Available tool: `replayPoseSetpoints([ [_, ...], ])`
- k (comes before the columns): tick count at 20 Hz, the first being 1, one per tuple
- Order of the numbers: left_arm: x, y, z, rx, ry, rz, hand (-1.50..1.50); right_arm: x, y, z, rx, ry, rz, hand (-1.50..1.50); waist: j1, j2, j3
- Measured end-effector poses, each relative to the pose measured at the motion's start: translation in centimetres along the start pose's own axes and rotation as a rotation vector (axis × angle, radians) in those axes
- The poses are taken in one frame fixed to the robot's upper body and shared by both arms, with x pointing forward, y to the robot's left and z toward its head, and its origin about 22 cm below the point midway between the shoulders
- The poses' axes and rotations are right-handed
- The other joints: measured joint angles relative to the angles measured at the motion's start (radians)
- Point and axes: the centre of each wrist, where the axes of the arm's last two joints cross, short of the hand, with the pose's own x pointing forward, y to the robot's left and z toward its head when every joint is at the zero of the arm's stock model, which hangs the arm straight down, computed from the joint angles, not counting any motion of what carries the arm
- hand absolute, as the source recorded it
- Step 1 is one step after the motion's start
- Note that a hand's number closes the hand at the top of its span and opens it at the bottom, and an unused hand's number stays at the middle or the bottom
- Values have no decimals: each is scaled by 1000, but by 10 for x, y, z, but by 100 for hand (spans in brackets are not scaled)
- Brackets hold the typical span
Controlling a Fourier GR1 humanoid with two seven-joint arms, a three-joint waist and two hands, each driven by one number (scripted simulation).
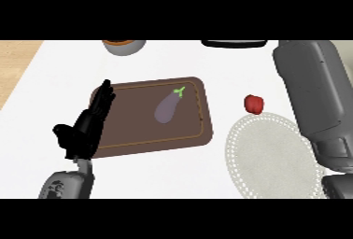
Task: Pick the squash from the placemat and place it in the bowl
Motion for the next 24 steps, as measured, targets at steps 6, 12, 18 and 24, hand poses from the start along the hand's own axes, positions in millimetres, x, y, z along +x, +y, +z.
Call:
replayPoseSetpoints([
  [6, -3, 0, -2, 1, 1, 2, 0, 2, -33, -40, -79, 58, 42, 150, 5, 3, 0],
  [12, -1, -2, 4, -12, -8, -5, 0, -20, -52, -67, -105, 129, 114, 150, 13, 6, 0],
  [18, 0, -5, -2, -18, -8, -3, 0, -64, -75, -88, -121, 197, 311, 150, 17, 12, 1],
  [24, 4, -7, -4, -21, -13, 4, 0, -120, -88, -92, -149, 254, 405, 150, 28, 17, 2],
])
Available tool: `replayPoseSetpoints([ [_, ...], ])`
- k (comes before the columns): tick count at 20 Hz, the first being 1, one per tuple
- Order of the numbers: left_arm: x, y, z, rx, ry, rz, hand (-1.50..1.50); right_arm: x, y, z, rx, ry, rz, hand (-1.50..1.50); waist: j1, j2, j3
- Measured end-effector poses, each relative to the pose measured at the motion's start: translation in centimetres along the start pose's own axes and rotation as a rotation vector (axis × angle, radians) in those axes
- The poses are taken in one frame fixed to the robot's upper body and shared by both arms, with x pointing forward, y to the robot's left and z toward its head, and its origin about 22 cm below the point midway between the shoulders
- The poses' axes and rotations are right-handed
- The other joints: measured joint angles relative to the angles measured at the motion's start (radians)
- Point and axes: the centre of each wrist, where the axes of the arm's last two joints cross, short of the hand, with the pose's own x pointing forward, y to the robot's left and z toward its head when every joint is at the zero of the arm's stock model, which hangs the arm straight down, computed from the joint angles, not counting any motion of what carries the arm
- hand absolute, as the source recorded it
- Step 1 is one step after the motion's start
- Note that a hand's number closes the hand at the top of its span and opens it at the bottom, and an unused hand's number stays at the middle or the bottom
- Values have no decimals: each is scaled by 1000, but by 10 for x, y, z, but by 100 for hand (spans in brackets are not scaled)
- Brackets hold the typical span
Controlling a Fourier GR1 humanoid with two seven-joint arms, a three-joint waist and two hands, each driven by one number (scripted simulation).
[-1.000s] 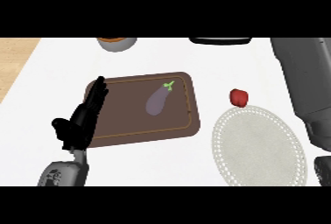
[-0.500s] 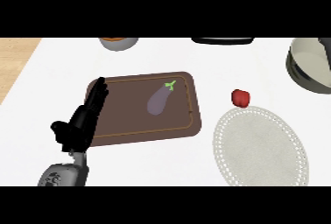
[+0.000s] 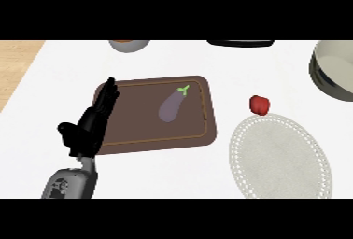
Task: Pick the squash from the placemat and place it in the bowl
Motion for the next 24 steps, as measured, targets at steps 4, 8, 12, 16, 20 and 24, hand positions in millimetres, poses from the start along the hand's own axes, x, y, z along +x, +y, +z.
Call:
replayPoseSetpoints([
  [4, 0, -2, 4, -8, -7, -2, 0, -42, 8, -7, -10, 35, 37, 150, 5, 2, 1],
  [8, -2, 0, 1, -12, -10, -3, 0, -73, 17, -7, -11, 67, 71, 150, 10, 5, 2],
  [12, 0, 1, -1, -8, -12, -2, 0, -103, 20, -9, 48, 99, 73, 150, 10, 6, 2],
  [16, -3, -4, 1, -9, -10, 2, 0, -134, 30, -2, 134, 160, -11, -150, 8, 7, 4],
  [20, -2, -1, -2, -12, -12, 1, 0, -148, 31, -1, 224, 147, -106, -150, 9, 8, 5],
  [24, -2, 2, 0, -9, -15, -3, 0, -153, 33, 1, 212, 98, -220, -150, 12, 6, 5],
])
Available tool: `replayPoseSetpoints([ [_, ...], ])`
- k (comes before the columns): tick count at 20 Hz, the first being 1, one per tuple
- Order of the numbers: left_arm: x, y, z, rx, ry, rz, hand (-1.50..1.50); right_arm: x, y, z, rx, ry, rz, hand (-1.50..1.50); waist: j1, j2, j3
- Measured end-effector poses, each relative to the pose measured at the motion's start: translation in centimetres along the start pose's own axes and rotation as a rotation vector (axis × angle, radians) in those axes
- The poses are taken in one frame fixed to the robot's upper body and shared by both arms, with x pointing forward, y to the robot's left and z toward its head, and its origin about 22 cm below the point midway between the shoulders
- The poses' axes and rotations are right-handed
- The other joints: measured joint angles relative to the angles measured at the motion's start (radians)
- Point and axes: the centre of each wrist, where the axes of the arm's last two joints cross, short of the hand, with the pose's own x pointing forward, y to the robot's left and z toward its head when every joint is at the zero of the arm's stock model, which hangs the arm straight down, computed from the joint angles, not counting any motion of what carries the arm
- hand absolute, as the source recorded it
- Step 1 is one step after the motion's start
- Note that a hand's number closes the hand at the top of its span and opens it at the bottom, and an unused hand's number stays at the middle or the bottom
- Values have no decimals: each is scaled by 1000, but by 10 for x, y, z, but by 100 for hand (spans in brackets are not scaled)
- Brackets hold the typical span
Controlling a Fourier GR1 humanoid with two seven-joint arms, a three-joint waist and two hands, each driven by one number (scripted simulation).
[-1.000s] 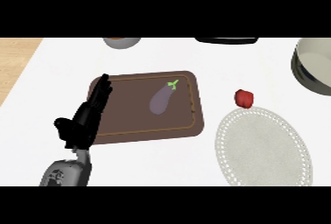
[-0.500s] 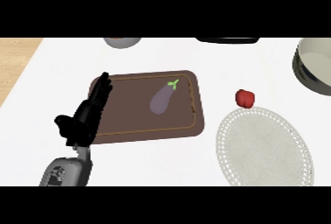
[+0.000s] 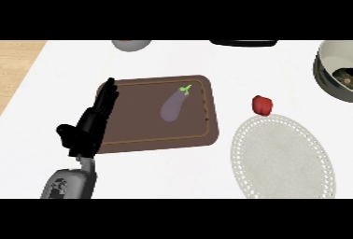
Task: Pick the squash from the placemat and place it in the bowl
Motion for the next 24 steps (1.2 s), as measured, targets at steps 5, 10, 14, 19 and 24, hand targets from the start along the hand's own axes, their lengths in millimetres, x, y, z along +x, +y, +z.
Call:
replayPoseSetpoints([
  [5, -2, -2, 3, 0, 10, 4, 0, 5, -9, -4, -106, -76, -136, -150, -5, -4, -1],
  [10, -3, 3, 2, 10, 13, 1, 0, 4, -24, -9, -180, -78, -256, -150, -12, -7, -2],
  [14, -5, 1, -1, 21, 15, 1, 0, -1, -32, -11, -176, -58, -351, -150, -26, -13, -4],
  [19, -7, 9, 6, 29, 23, -4, 0, -26, -42, -11, -145, -54, -458, -150, -36, -18, -5],
  [24, -5, 11, 1, 40, 28, -4, 0, -47, -46, -7, -95, -81, -513, -150, -46, -22, -5],
])
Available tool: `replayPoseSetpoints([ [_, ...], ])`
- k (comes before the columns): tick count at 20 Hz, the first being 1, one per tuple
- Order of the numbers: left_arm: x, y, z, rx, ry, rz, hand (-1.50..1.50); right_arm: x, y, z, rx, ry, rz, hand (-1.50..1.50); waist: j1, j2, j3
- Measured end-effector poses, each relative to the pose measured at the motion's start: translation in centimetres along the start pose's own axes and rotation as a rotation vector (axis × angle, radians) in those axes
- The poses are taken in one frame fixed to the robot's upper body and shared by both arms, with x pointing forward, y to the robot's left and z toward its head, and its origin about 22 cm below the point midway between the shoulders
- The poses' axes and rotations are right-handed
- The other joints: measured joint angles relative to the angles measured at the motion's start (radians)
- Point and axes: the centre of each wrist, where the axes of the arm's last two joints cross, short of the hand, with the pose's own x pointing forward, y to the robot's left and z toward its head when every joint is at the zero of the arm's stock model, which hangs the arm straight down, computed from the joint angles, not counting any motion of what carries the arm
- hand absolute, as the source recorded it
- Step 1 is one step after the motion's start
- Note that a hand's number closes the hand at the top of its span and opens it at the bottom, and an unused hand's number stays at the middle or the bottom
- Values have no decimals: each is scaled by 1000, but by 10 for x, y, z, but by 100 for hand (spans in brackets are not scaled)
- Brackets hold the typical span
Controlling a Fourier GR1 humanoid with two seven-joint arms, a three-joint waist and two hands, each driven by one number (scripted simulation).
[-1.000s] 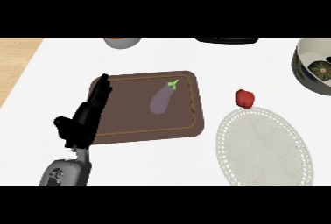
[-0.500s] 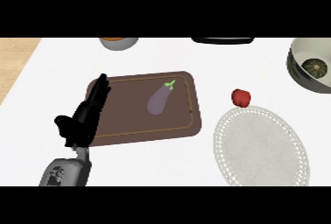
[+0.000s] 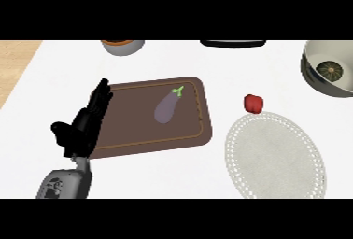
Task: Pick the squash from the placemat and place it in the bowl
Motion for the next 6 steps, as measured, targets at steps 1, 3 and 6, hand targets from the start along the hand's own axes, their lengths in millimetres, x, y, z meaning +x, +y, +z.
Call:
replayPoseSetpoints([
  [1, 2, 1, 0, 4, 0, -2, 0, -3, -3, 1, 15, 1, -11, -150, -3, -1, 0],
  [3, 2, -3, -1, 7, 6, -2, 0, -9, -7, 4, 37, -4, -17, -150, -6, -3, 0],
  [6, -1, -2, 2, 9, 6, 3, 0, -21, -17, 10, 58, -6, -25, -150, -5, -2, -1],
])
